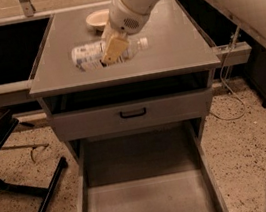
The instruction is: Pick blue plastic bottle from middle drawer and place on counter
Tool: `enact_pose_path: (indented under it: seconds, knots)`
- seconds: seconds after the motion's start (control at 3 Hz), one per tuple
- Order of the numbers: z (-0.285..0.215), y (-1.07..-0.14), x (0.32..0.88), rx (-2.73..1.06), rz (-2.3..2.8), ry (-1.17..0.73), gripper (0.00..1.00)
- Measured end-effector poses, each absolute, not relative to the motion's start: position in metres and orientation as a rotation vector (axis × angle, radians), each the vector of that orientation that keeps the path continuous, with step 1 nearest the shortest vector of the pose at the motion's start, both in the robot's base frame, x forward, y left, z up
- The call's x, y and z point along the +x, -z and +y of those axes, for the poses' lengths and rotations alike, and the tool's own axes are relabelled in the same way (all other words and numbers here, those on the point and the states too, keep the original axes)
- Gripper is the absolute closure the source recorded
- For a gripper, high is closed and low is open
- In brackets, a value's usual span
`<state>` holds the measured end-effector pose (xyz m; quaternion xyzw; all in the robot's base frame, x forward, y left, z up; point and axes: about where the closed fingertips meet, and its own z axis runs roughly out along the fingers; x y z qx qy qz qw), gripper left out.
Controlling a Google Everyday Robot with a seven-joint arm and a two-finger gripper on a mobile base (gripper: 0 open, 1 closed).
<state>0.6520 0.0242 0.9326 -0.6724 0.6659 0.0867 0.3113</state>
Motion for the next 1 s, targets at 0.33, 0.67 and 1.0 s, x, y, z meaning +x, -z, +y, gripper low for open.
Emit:
enact_pose_path:
  seconds: [0.33,0.67,1.0]
  knots:
    - [0.007,-0.963,0.706,-1.659,1.761,-0.154,1.00]
    - [-0.002,-0.980,0.756,-1.518,1.768,-0.100,1.00]
    - [-0.008,-0.965,0.791,-1.406,1.809,-0.097,1.00]
